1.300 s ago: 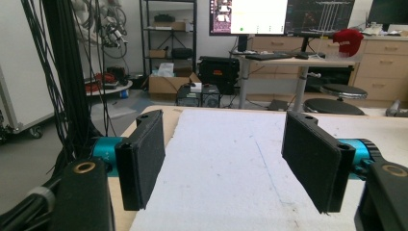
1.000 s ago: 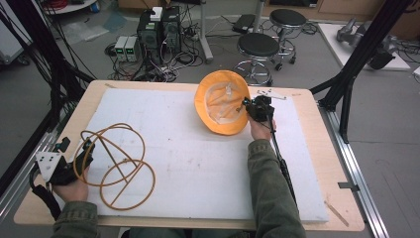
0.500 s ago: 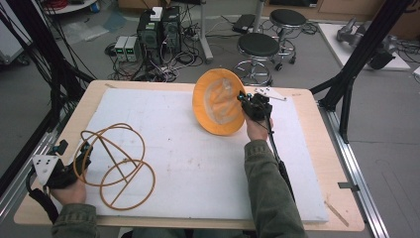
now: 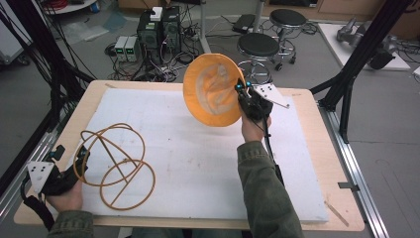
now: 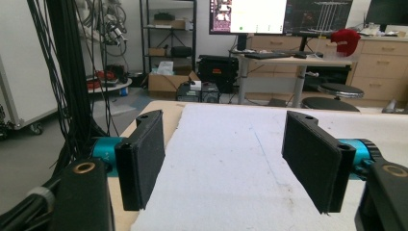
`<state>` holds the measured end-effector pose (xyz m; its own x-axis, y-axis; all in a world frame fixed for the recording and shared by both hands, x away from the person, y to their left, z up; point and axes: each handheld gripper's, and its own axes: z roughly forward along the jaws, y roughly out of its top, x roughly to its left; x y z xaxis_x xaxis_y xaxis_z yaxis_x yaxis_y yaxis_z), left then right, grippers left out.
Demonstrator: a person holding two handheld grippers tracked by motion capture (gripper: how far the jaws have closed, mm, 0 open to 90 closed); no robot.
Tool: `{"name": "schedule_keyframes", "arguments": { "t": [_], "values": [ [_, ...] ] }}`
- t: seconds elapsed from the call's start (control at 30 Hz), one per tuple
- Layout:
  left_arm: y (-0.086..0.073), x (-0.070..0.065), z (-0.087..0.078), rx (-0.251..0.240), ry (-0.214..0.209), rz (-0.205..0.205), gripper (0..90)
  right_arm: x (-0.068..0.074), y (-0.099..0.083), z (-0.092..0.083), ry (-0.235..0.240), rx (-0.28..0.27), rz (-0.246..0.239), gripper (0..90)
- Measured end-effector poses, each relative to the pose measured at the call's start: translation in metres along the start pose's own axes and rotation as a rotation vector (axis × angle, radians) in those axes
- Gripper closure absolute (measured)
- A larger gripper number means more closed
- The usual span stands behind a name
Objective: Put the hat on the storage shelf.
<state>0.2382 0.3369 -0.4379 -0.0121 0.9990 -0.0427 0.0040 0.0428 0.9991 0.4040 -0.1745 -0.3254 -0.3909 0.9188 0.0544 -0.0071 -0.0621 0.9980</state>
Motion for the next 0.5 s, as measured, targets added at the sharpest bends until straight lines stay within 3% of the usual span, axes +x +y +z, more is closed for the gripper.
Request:
{"name": "schedule_keyframes", "arguments": {
  "t": [0.27, 0.33, 0.5],
  "values": [
    [0.000, -0.001, 0.000, 0.005, -0.007, 0.004, 31.6, 0.018, 0.018, -0.001, 0.012, -0.068, -0.004, 87.1],
    [0.000, -0.001, 0.001, 0.005, -0.013, 0.000, 31.5, 0.029, 0.025, 0.003, 0.038, -0.075, -0.034, 87.1],
    [0.000, -0.001, 0.002, 0.006, -0.017, -0.001, 31.5, 0.044, 0.033, 0.008, 0.069, -0.090, -0.040, 87.2]
  ]
}}
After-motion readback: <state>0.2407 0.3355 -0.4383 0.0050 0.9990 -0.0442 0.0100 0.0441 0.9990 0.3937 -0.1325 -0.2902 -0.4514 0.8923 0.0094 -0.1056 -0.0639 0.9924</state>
